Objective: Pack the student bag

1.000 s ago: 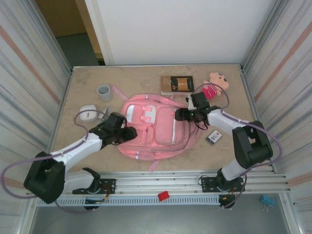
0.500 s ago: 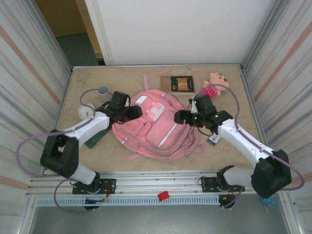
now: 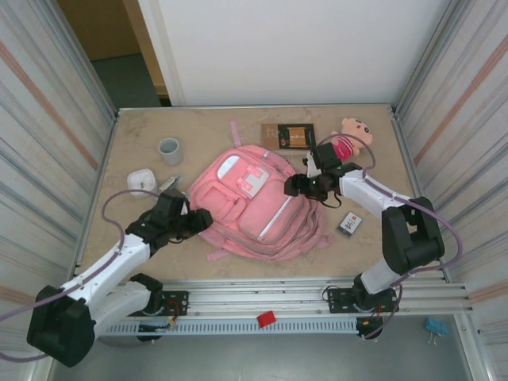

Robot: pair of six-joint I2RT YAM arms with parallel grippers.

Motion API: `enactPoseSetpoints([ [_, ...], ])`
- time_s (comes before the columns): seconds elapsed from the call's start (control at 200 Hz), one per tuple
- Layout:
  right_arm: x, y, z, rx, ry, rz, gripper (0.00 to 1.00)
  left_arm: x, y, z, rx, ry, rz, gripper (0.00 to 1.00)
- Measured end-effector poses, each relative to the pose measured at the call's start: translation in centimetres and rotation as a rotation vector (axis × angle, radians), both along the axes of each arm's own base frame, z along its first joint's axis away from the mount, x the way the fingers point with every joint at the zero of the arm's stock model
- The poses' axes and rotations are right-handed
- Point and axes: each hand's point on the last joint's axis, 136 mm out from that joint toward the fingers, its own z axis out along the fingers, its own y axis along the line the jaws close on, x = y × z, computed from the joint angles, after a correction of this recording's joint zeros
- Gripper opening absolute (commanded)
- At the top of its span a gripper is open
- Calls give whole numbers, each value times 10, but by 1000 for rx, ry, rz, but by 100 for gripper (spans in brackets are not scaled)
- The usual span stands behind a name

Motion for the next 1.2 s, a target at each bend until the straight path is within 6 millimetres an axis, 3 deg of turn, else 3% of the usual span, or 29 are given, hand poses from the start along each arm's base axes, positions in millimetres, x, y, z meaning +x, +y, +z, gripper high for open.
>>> enactPoseSetpoints([
  [0.115, -21, 8, -18, -9, 19, 31, 69, 9, -7, -16, -5, 31, 0, 47],
  [0.281, -44, 14, -19, 3, -35, -5, 68, 30, -14, -32, 35, 71, -7, 47],
  [0.526, -77, 33, -13, 6, -41, -30, 76, 106, -17, -24, 92, -12, 24, 52],
  [0.656, -88, 35, 13, 35, -53, -15, 81, 127, -23, -7, 69, -70, 15, 55],
  [0.732, -82, 27, 42, 87, -90, -43, 81, 123, -23, 7, 57, -88, 4, 55],
  [0.832, -62, 2, 75, 171, -158, -135, 78, 107, -23, 37, 19, -149, -10, 55],
  [0.907, -51, -14, 76, 190, -155, -192, 76, 86, -28, 58, -32, -201, -34, 54],
  [0.957, -49, -16, 66, 192, -124, -201, 74, 70, -35, 65, -67, -224, -62, 53],
  [1.042, -52, -11, 43, 187, -49, -184, 72, 47, -46, 53, -96, -198, -101, 51],
  [1.203, -62, 6, 10, 169, 40, -131, 67, 19, -54, -5, -79, -41, -111, 49],
])
